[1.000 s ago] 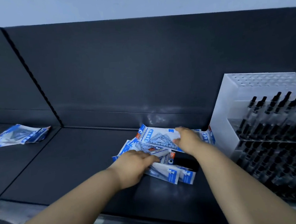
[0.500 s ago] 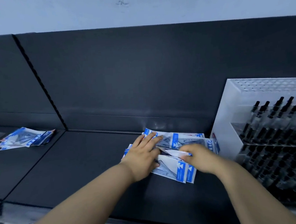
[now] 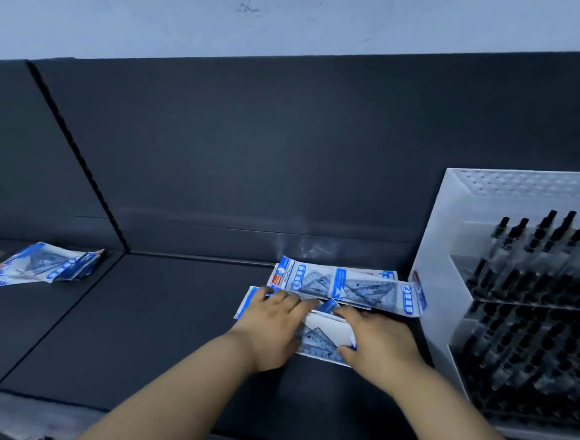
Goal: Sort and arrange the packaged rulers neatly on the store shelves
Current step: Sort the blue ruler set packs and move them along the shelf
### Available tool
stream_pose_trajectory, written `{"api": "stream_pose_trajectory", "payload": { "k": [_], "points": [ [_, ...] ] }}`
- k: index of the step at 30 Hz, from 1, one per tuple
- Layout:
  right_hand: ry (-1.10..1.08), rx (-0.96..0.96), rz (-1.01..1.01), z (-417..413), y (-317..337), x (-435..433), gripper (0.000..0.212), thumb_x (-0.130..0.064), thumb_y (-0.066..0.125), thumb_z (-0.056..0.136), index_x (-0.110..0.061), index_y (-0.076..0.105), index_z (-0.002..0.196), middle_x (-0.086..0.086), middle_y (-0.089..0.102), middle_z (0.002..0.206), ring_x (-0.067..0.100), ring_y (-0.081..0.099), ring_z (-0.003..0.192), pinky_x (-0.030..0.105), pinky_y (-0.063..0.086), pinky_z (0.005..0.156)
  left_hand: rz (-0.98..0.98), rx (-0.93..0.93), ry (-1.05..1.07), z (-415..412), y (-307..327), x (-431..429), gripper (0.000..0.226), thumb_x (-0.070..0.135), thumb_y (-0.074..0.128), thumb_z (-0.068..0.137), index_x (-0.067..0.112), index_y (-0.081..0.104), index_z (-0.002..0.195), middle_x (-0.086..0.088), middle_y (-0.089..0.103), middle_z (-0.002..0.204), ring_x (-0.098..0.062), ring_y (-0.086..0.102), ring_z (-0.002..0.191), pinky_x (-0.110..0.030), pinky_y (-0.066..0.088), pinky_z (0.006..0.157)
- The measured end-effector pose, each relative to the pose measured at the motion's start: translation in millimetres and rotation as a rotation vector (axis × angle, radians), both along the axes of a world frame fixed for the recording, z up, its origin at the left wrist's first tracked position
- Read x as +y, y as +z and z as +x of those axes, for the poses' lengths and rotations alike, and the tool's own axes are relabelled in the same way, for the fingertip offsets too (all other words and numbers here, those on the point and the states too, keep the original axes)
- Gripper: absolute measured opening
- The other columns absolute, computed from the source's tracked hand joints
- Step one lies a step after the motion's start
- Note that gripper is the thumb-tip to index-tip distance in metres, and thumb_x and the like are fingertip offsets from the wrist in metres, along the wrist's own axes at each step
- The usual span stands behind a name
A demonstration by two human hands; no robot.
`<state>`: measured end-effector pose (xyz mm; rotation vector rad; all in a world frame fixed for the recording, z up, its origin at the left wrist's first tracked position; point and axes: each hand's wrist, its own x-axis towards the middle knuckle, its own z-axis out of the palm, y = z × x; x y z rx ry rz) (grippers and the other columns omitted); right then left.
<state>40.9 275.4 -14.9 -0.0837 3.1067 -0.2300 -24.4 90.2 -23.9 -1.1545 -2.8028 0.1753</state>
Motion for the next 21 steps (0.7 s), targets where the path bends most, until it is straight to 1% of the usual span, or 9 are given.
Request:
{"api": "stream_pose_trajectory", "payload": {
  "k": [2, 4, 5, 7, 8, 9, 14, 19, 21],
  "points": [
    [0.02, -0.005, 0.038, -5, -1, -3, 0.045, -0.044, 0.053, 0.088, -0.032, 0.04, 0.13, -0.003, 0.061, 0.122, 0.023, 0.058, 0.111, 0.032, 0.046, 0.087, -0.011, 0.001, 0.03, 1, -1, 2, 0.061, 0.027, 0.048, 0.089, 0.022, 0.026, 0.146, -0.003, 0.048, 0.134, -0.026, 0.043, 0.123, -0.037, 0.022, 0.102],
    [0.047, 0.011, 0.071, -7, 3, -8, 0.036, -0.043, 0.05, 0.089, -0.03, 0.045, 0.123, -0.003, 0.063, 0.117, 0.023, 0.06, 0.107, 0.032, 0.046, 0.084, 0.013, 0.013, 0.041, 0, -2, -2, 0.056, 0.022, 0.054, 0.085, 0.022, 0.037, 0.138, -0.004, 0.054, 0.126, -0.027, 0.05, 0.114, -0.037, 0.028, 0.096],
    [0.056, 0.019, 0.08, -7, 6, -12, 0.034, -0.043, 0.05, 0.089, -0.03, 0.046, 0.12, -0.004, 0.063, 0.116, 0.022, 0.06, 0.106, 0.031, 0.046, 0.083, 0.027, 0.021, 0.019, 0, -2, -8, 0.053, 0.021, 0.06, 0.08, 0.022, 0.045, 0.131, -0.003, 0.059, 0.117, -0.026, 0.056, 0.106, -0.037, 0.033, 0.092],
    [0.091, 0.047, 0.093, -10, 14, -28, 0.03, -0.043, 0.049, 0.089, -0.029, 0.047, 0.115, -0.005, 0.064, 0.114, 0.021, 0.06, 0.106, 0.03, 0.045, 0.081, 0.085, 0.078, -0.012, 0, -3, -28, 0.052, 0.026, 0.076, 0.06, 0.025, 0.056, 0.108, 0.004, 0.064, 0.091, -0.02, 0.063, 0.079, -0.031, 0.043, 0.076],
    [0.112, 0.062, 0.099, -11, 19, -38, 0.028, -0.042, 0.048, 0.089, -0.029, 0.047, 0.114, -0.005, 0.064, 0.114, 0.02, 0.06, 0.106, 0.03, 0.045, 0.08, 0.108, 0.11, -0.018, 1, -2, -40, 0.054, 0.029, 0.08, 0.051, 0.027, 0.056, 0.1, 0.007, 0.063, 0.082, -0.018, 0.062, 0.069, -0.028, 0.044, 0.069],
    [0.138, 0.072, 0.101, -12, 23, -54, 0.026, -0.041, 0.048, 0.089, -0.029, 0.047, 0.112, -0.005, 0.063, 0.113, 0.02, 0.06, 0.106, 0.03, 0.045, 0.079, 0.13, 0.142, -0.014, 2, -2, -58, 0.056, 0.03, 0.081, 0.046, 0.027, 0.055, 0.095, 0.008, 0.061, 0.077, -0.016, 0.06, 0.065, -0.027, 0.044, 0.066],
    [0.249, 0.143, 0.123, -16, 27, -162, 0.026, -0.038, 0.047, 0.091, -0.028, 0.046, 0.115, -0.004, 0.06, 0.116, 0.022, 0.059, 0.107, 0.031, 0.043, 0.077, 0.142, 0.272, 0.093, 18, 7, -166, 0.047, 0.027, 0.083, 0.046, 0.029, 0.06, 0.087, 0.008, 0.057, 0.072, -0.016, 0.057, 0.062, -0.028, 0.044, 0.064],
    [0.259, 0.248, 0.04, -13, 20, -284, 0.029, -0.036, 0.048, 0.092, -0.03, 0.047, 0.121, -0.007, 0.061, 0.116, 0.02, 0.059, 0.105, 0.031, 0.043, 0.076, 0.1, 0.278, 0.178, 28, 17, -288, 0.055, 0.024, 0.085, 0.041, 0.028, 0.057, 0.089, 0.007, 0.057, 0.075, -0.018, 0.056, 0.063, -0.03, 0.036, 0.067],
    [0.233, 0.279, 0.058, -12, 20, -324, 0.029, -0.034, 0.051, 0.091, -0.03, 0.049, 0.12, -0.006, 0.062, 0.112, 0.02, 0.06, 0.1, 0.03, 0.043, 0.073, 0.083, 0.26, 0.213, 28, 21, -324, 0.056, 0.021, 0.084, 0.039, 0.027, 0.058, 0.088, 0.006, 0.057, 0.075, -0.019, 0.056, 0.063, -0.031, 0.032, 0.066]
  ]
}}
